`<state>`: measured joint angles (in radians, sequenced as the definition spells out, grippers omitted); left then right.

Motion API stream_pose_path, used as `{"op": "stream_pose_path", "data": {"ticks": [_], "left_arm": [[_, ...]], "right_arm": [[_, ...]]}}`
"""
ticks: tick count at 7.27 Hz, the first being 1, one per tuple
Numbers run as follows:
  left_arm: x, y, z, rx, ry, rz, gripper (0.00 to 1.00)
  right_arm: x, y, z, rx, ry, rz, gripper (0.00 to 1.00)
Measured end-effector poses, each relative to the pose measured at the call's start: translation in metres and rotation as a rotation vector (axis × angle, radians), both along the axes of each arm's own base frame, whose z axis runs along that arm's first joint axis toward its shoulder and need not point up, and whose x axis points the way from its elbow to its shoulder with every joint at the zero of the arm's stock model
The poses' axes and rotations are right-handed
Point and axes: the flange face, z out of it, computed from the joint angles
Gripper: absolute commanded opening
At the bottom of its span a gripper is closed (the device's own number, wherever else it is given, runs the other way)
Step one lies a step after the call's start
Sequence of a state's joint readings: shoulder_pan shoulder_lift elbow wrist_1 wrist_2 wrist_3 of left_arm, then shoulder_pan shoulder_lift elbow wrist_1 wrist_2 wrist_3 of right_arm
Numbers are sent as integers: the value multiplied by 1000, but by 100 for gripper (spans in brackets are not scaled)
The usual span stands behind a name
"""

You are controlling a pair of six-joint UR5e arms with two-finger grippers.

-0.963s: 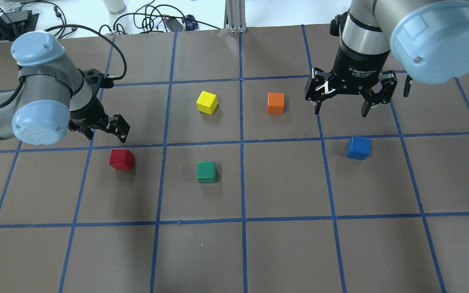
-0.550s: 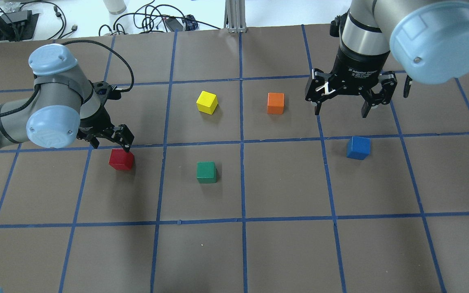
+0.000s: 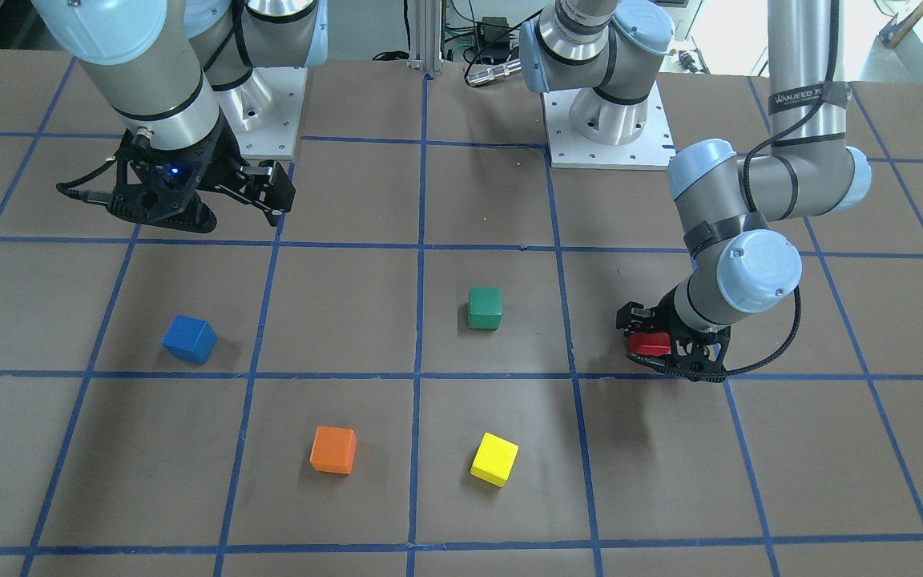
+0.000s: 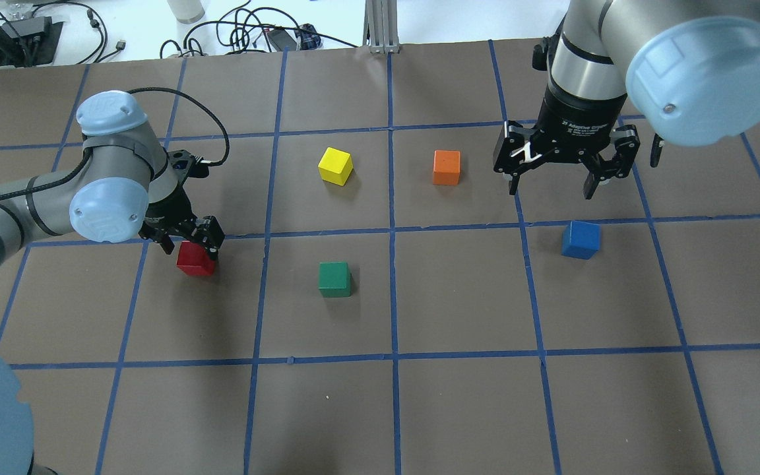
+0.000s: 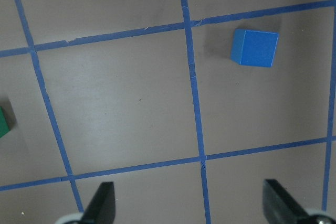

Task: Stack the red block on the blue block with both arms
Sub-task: 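Carry the red cube with the left gripper toward the table center and lower it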

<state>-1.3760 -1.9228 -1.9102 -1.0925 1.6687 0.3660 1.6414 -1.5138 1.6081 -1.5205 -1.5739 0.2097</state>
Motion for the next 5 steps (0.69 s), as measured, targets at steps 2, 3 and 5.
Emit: {"op": "stream_pose_path", "data": {"ticks": [2,3,5], "left_arm": [[6,-1,-6,20,-48,-14,0],[8,-2,-1,15,-73,-18,0],[6,-9,21,-13,-104,-30,0]], "right_arm": [[0,0,-1,-6,0,-1,100],[0,-1,0,-10,0,-2,100],[0,-1,0,-13,-1,0,100]]}}
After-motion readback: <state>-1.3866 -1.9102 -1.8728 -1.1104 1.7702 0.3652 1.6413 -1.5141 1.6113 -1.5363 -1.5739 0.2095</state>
